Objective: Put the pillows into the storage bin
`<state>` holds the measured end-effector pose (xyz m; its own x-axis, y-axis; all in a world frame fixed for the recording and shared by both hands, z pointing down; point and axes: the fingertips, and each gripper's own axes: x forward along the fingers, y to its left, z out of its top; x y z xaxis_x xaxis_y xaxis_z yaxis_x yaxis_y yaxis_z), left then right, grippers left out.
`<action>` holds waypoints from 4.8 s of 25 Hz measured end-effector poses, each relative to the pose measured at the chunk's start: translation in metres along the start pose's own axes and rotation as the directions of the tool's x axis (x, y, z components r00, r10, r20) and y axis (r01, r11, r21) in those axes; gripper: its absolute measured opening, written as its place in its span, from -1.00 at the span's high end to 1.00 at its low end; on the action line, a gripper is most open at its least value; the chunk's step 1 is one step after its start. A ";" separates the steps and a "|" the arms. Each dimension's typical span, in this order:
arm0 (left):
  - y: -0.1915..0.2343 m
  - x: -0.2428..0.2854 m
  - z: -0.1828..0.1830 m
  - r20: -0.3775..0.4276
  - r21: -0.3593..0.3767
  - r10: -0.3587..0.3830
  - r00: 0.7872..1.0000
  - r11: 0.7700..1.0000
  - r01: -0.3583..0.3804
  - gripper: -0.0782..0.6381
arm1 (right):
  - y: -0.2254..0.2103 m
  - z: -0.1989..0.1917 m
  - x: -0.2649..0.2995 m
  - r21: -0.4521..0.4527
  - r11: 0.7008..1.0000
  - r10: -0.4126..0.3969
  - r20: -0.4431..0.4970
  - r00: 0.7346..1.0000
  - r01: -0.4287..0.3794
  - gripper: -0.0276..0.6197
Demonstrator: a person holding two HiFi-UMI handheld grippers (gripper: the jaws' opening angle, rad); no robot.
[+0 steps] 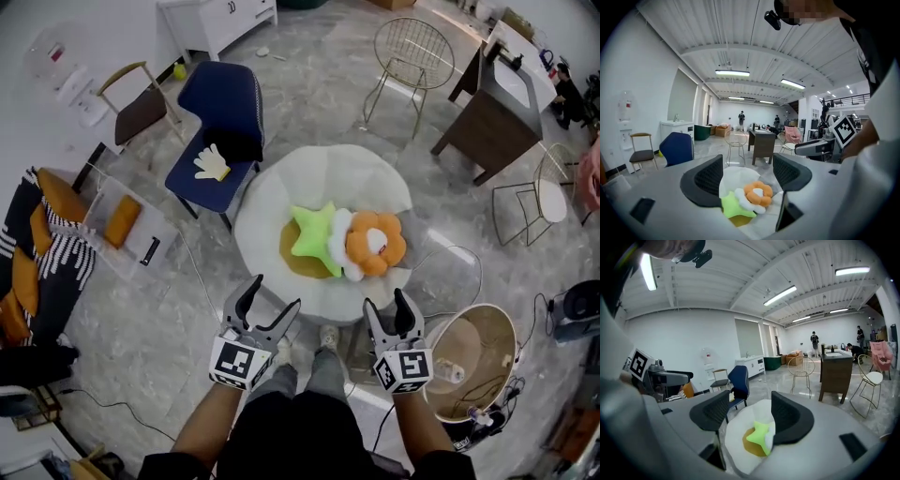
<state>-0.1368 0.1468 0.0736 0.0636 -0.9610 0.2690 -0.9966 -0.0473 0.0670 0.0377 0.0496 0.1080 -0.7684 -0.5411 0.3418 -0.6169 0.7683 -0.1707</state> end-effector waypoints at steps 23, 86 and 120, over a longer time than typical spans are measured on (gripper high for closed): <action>0.040 0.114 -0.169 -0.259 -0.197 0.077 0.963 0.972 -0.131 -0.19 | -0.134 -0.292 0.254 -0.062 0.996 -0.084 -0.489 0.868 0.061 0.02; -0.116 0.125 -0.233 -0.314 -0.148 -0.372 0.873 0.928 0.342 0.01 | -0.182 -0.311 -0.023 0.108 0.898 -0.339 -0.448 0.827 0.427 0.62; -0.212 0.121 -0.330 -0.523 -0.150 -0.554 0.648 0.808 0.570 0.01 | -0.171 -0.601 -0.115 0.248 0.824 -0.177 -0.742 0.646 0.510 0.60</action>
<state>0.0992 0.1304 0.4092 0.6205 -0.4542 0.6393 -0.7612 -0.5451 0.3515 0.3341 0.1859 0.6529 -0.2610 -0.2322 0.9370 -0.9424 0.2718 -0.1952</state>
